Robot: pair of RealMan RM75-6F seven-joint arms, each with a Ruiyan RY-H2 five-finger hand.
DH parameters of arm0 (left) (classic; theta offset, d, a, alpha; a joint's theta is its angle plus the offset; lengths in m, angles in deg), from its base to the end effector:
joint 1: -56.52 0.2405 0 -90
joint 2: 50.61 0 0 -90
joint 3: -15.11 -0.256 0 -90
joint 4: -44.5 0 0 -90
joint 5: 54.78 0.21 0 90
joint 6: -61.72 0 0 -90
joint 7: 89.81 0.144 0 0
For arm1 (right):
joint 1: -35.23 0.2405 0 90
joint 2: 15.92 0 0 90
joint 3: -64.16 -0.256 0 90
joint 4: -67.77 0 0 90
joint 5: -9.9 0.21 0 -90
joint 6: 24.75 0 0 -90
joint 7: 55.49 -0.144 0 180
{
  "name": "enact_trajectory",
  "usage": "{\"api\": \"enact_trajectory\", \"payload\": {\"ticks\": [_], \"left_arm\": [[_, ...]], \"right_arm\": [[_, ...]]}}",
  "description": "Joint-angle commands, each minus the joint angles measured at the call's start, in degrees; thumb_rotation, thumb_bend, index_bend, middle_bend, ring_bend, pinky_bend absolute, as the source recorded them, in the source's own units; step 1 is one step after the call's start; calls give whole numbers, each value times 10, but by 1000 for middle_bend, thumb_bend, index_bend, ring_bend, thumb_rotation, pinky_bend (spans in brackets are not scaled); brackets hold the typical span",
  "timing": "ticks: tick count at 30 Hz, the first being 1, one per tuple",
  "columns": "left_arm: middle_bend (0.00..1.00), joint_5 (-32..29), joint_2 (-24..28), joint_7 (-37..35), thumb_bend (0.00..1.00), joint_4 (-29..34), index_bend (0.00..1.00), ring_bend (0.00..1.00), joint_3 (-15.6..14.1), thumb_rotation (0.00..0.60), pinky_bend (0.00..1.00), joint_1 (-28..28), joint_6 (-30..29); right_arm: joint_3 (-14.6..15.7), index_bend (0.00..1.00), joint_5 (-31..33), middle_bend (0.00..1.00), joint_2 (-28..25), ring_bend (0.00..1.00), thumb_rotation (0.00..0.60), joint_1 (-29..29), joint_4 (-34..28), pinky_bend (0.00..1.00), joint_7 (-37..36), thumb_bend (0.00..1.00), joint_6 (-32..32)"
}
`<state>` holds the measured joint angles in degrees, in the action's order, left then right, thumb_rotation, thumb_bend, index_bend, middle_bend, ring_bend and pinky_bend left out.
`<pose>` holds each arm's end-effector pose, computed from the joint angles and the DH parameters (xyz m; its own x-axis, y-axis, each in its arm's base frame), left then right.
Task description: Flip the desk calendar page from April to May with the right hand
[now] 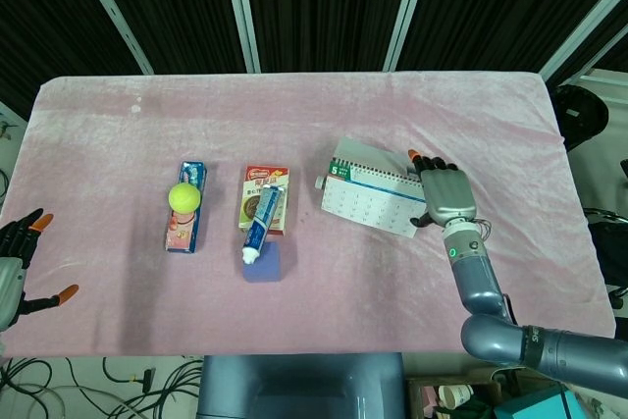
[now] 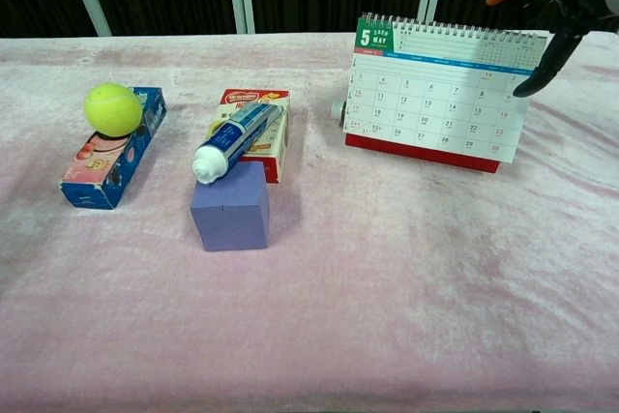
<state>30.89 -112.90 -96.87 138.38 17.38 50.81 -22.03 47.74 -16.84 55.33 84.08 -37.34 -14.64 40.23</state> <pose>-0.3083 0.1832 0.1626 0.2850 0.0315 0.9580 0.9585 -0.0147 -0.2847 -0.1368 -0.3675 0.0868 0.4566 -0.2536 0.8528 -0.8848 -0.0291 0.4651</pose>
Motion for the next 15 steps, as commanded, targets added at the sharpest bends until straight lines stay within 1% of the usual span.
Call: {"api": "enact_trajectory", "payload": {"ticks": [1,4,7,8,11,12,15], "left_arm": [[0,1,0,0,0,0,0,0,-1,600,0,0,0],[0,5,0,3,0,-2,0,0,-2,600,0,0,-2],[0,7,0,6,0,-4,0,0,-3,600,0,1,-3],[0,8,0,9,0,-4,0,0,-3,600,0,1,-5],[0,10,1,15,0,-5,0,0,-4,600,0,2,-6],[0,10,0,18,0,-5,0,0,-5,600,0,2,-7],[0,12,0,28,0,-6,0,0,-6,600,0,2,-7]], "right_arm": [[11,0,-50,5,-34,20,600,-31,-31,170,-32,43,20],[25,0,-108,0,-62,4,600,-67,-53,150,-68,45,42],[53,0,-186,0,-92,0,600,-115,-71,142,-113,53,74],[70,0,-229,0,-104,0,600,-142,-74,137,-138,59,92],[108,0,-314,0,-124,0,600,-196,-68,117,-194,71,127],[127,0,-352,0,-131,0,600,-222,-60,113,-224,72,144],[168,0,-416,0,-142,0,600,-274,-33,100,-278,72,178]]}}
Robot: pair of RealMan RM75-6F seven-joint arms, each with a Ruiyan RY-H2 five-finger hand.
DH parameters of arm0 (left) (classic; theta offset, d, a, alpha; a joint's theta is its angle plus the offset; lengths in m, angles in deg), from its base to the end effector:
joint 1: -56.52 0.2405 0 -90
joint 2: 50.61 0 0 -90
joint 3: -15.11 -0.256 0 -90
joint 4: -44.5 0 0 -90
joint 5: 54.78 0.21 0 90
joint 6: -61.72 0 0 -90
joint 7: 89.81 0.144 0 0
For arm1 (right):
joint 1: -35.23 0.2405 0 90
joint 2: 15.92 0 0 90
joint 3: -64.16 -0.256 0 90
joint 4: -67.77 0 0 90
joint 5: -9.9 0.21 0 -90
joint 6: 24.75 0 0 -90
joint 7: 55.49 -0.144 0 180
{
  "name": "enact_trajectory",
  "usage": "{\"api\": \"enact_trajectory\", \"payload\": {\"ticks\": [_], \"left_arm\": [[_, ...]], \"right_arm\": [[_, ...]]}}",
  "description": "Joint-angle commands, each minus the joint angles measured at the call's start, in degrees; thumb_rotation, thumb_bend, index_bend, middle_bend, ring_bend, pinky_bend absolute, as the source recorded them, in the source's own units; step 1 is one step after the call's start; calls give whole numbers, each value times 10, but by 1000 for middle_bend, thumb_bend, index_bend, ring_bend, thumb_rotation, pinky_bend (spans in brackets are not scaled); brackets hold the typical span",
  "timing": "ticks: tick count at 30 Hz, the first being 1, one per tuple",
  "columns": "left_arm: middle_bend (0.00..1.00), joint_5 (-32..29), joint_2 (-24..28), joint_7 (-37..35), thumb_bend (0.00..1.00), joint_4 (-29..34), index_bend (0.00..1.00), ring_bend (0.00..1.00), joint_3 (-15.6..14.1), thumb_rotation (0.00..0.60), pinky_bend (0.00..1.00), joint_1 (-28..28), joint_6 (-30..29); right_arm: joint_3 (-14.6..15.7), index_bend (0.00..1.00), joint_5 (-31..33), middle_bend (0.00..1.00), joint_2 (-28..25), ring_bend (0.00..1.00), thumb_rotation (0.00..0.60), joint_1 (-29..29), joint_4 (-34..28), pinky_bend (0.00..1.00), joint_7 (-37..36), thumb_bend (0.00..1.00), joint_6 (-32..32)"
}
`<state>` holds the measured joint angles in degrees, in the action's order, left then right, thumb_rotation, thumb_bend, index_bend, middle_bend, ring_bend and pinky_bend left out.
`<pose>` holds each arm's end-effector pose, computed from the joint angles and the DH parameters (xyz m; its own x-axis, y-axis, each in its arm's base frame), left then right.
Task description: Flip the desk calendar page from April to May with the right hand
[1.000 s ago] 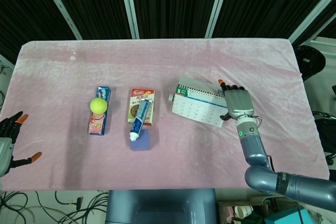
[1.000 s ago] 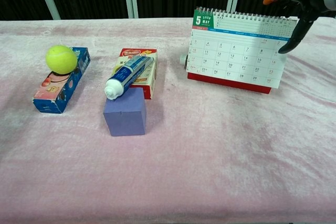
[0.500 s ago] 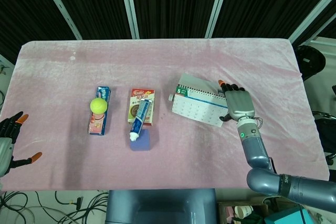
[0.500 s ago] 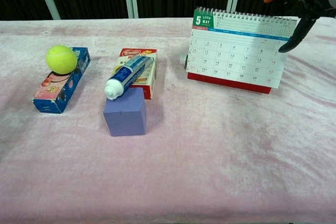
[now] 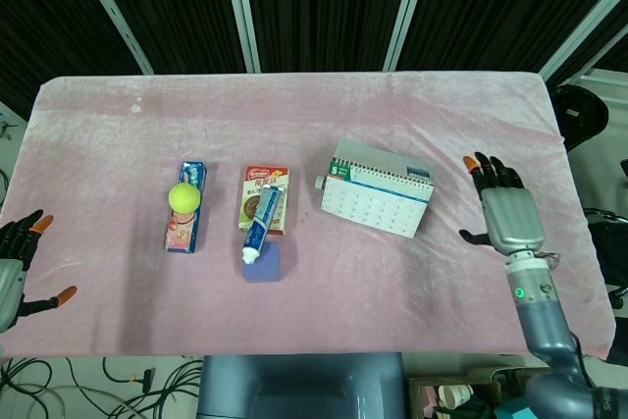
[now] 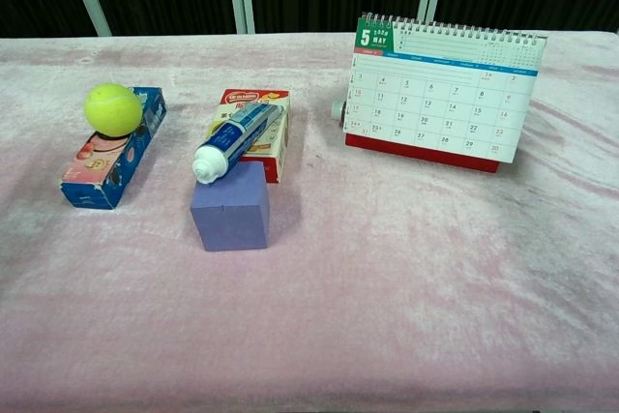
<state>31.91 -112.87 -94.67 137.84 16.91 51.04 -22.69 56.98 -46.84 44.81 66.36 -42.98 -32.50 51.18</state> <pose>-0.3087 0.1804 0.1631 0.3330 0.0294 0.9425 0.9428 -0.0289 -0.3322 -0.2037 -0.2958 0.1492 0.4511 -0.0603 0.8905 -0.8925 -0.0366 0.4496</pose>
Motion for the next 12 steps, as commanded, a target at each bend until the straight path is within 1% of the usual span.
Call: {"api": "enact_trajectory", "payload": {"ticks": [1,3,6,12], "left_arm": [[0,2,-2,9,0,-1,0,0,-2,600,0,0,0],[0,4,-3,15,0,-2,0,0,-2,600,0,0,-1],[0,6,-6,23,0,-4,0,0,-3,600,0,0,-3],[0,1,-8,29,0,-8,0,0,-1,600,0,0,-1]], "right_arm": [[94,0,-145,0,-37,0,600,-118,42,97,-118,73,83],[115,0,-175,0,-35,0,600,-143,70,95,-131,73,99],[140,0,-214,0,-23,0,600,-177,116,95,-148,72,126],[145,0,-249,0,-7,0,600,-202,178,94,-164,94,144]]}}
